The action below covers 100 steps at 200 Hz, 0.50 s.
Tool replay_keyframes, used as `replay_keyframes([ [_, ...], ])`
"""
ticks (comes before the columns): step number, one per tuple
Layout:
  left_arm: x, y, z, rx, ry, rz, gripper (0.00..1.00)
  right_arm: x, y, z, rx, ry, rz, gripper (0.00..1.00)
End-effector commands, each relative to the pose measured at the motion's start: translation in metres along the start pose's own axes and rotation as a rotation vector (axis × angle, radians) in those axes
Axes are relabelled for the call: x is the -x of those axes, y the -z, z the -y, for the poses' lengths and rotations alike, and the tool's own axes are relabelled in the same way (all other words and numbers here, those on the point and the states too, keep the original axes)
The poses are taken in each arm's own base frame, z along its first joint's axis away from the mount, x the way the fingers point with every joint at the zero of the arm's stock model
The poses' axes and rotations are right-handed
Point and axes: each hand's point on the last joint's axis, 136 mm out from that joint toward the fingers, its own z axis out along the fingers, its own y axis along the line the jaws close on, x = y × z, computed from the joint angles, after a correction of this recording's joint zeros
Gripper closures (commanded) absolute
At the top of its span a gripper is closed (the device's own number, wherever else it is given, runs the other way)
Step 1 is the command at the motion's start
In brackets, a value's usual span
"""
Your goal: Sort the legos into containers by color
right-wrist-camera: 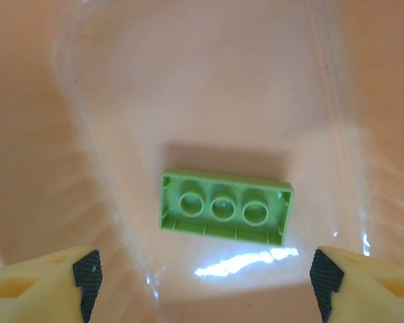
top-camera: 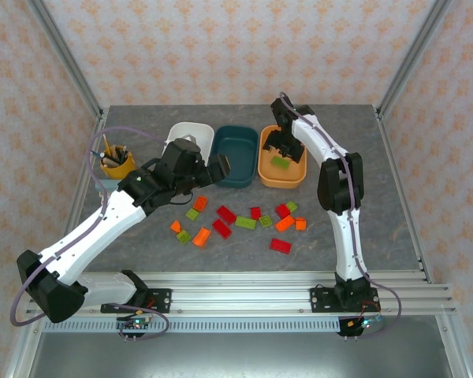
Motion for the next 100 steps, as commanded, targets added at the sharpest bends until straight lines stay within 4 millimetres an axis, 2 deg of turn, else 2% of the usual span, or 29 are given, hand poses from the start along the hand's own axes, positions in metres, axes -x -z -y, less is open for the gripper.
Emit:
replay_keyframes([
  [1, 0.003, 0.018, -0.016, 0.064, 0.026, 0.010, 0.00, 0.004, 0.082, -0.008, 0.052, 0.046, 0.136, 0.19],
  [23, -0.005, 0.026, -0.042, 0.160, 0.046, 0.000, 0.00, -0.010, 0.121, -0.010, 0.099, 0.092, 0.203, 0.20],
  [46, -0.018, 0.034, -0.076, 0.263, 0.081, -0.017, 0.00, -0.042, 0.149, -0.014, 0.188, 0.157, 0.240, 0.20],
  [61, -0.032, 0.037, -0.104, 0.342, 0.106, -0.039, 0.00, -0.075, 0.164, -0.025, 0.304, 0.228, 0.243, 0.21],
  [75, -0.049, 0.036, -0.133, 0.424, 0.142, -0.092, 0.00, -0.115, 0.170, -0.033, 0.400, 0.318, 0.228, 0.21],
  [100, -0.083, 0.024, -0.172, 0.515, 0.201, -0.198, 0.00, -0.186, 0.164, -0.039, 0.533, 0.433, 0.132, 0.20],
])
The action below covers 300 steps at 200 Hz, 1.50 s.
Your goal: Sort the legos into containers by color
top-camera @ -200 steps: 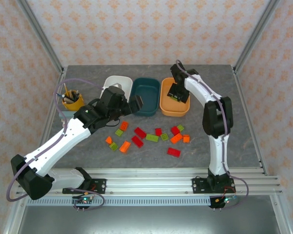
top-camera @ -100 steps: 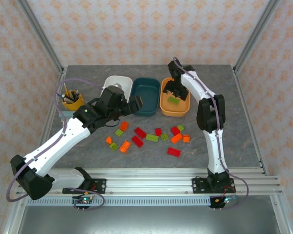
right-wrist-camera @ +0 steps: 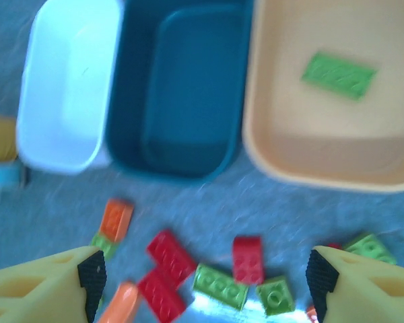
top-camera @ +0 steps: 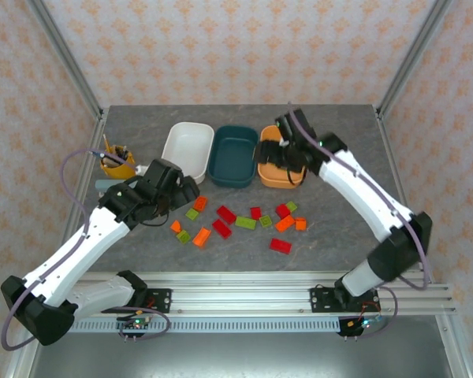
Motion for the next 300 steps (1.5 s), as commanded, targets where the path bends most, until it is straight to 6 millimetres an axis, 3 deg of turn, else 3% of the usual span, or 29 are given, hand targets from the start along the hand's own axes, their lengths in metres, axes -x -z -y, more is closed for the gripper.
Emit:
replay_keyframes([
  [1, -0.031, -0.023, -0.051, 0.174, 0.054, -0.116, 0.00, -0.046, -0.010, -0.028, 0.163, 0.085, -0.071, 0.20],
  [33, -0.047, -0.055, -0.063, 0.152, 0.221, -0.170, 0.00, -0.105, -0.018, -0.037, 0.215, 0.131, -0.180, 0.20],
  [76, -0.050, -0.090, -0.062, 0.126, 0.345, -0.189, 0.02, -0.141, -0.033, -0.047, 0.287, 0.146, -0.294, 0.20],
  [128, -0.059, -0.117, -0.065, 0.187, 0.343, -0.234, 0.09, -0.141, -0.037, -0.051, 0.302, 0.141, -0.297, 0.20],
  [173, -0.060, -0.129, -0.076, 0.267, 0.340, -0.228, 0.33, -0.141, -0.039, -0.052, 0.299, 0.136, -0.305, 0.20],
  [256, -0.068, -0.145, -0.085, 0.305, 0.309, -0.244, 0.49, -0.142, -0.044, -0.051, 0.288, 0.129, -0.316, 0.20],
  [300, -0.062, -0.147, -0.085, 0.316, 0.272, -0.223, 0.69, -0.141, -0.046, -0.052, 0.285, 0.127, -0.315, 0.21],
])
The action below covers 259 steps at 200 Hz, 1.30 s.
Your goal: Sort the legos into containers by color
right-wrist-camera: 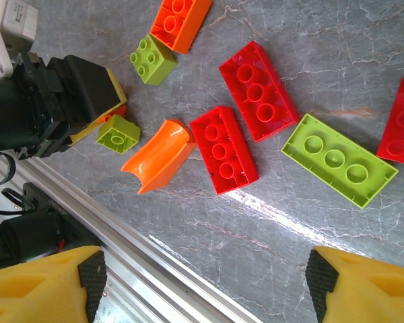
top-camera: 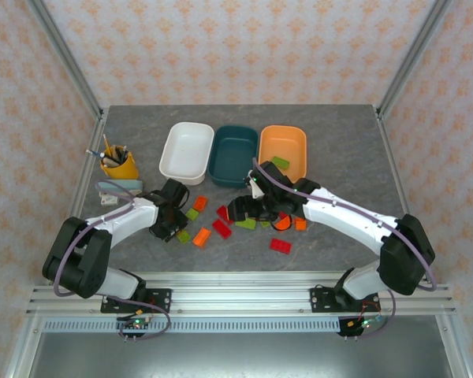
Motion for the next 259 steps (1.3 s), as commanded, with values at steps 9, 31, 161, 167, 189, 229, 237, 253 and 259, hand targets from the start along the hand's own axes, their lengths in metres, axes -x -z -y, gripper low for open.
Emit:
replay_keyframes([
  [9, 0.015, 0.001, 0.002, 0.012, -0.023, 0.069, 0.71, 0.009, 0.003, -0.012, 0.028, 0.010, 0.024, 0.21],
  [31, 0.023, 0.017, 0.009, -0.005, -0.043, 0.103, 0.75, 0.013, 0.007, -0.015, 0.029, 0.014, 0.038, 0.21],
  [161, 0.152, 0.105, 0.157, -0.071, -0.218, 0.288, 0.74, 0.128, 0.072, -0.034, 0.091, -0.144, 0.388, 0.22],
  [167, 0.159, 0.100, 0.162, -0.062, -0.217, 0.283, 0.73, 0.131, 0.075, -0.033, 0.091, -0.152, 0.395, 0.22],
  [189, 0.177, 0.070, 0.183, -0.049, -0.224, 0.241, 0.71, 0.135, 0.080, -0.025, 0.082, -0.175, 0.407, 0.21],
  [229, 0.190, 0.026, 0.204, -0.009, -0.248, 0.180, 0.67, 0.116, 0.081, -0.003, 0.006, -0.207, 0.379, 0.21],
  [237, 0.189, 0.018, 0.206, -0.012, -0.247, 0.166, 0.67, 0.111, 0.081, 0.004, -0.016, -0.217, 0.377, 0.21],
  [253, 0.186, 0.007, 0.209, -0.014, -0.243, 0.144, 0.65, 0.099, 0.084, 0.017, -0.050, -0.239, 0.373, 0.21],
  [259, 0.186, 0.004, 0.209, -0.015, -0.239, 0.138, 0.64, 0.096, 0.085, 0.021, -0.061, -0.248, 0.372, 0.21],
])
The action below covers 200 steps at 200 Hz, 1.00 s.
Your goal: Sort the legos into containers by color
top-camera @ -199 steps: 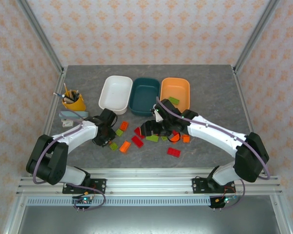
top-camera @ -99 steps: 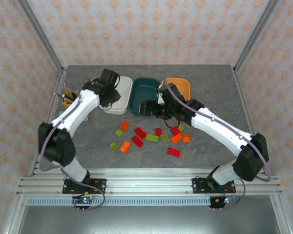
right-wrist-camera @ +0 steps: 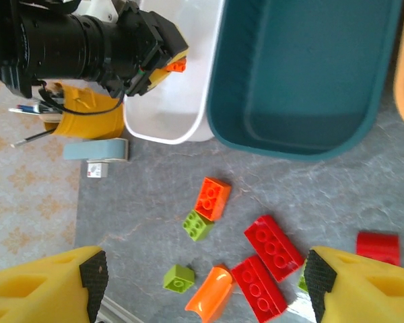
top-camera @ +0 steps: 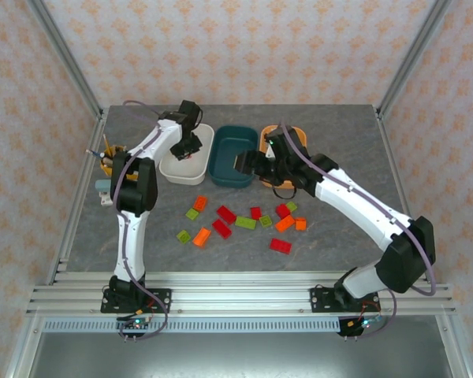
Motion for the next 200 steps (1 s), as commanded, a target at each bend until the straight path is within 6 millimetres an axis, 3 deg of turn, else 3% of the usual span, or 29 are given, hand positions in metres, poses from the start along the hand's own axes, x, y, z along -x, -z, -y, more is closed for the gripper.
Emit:
replay_keyframes([
  [1, -0.004, 0.003, 0.001, -0.003, -0.018, -0.038, 0.63, -0.008, 0.018, 0.024, -0.076, -0.037, 0.018, 0.21],
  [20, -0.004, 0.003, -0.001, 0.010, -0.016, -0.041, 0.51, -0.014, 0.025, 0.034, -0.099, -0.051, 0.020, 0.21],
  [43, 0.001, 0.020, 0.003, -0.019, -0.017, -0.016, 0.42, -0.021, 0.032, 0.044, -0.132, -0.048, 0.016, 0.21],
  [74, 0.016, 0.072, 0.006, -0.095, 0.001, 0.062, 0.37, -0.040, 0.042, 0.065, -0.220, -0.041, -0.047, 0.21],
  [101, 0.006, 0.121, 0.007, -0.187, -0.001, 0.101, 0.33, -0.075, 0.049, 0.098, -0.353, -0.074, -0.183, 0.21],
  [125, -0.033, 0.160, 0.012, -0.295, -0.067, 0.097, 0.25, -0.117, 0.051, 0.133, -0.485, -0.140, -0.340, 0.17],
  [157, -0.117, 0.181, 0.005, -0.400, -0.178, 0.040, 0.18, -0.168, 0.041, 0.167, -0.565, -0.214, -0.501, 0.03],
  [200, -0.211, 0.201, -0.028, -0.542, -0.241, 0.001, 0.13, -0.182, 0.007, 0.174, -0.527, -0.271, -0.520, 0.00],
])
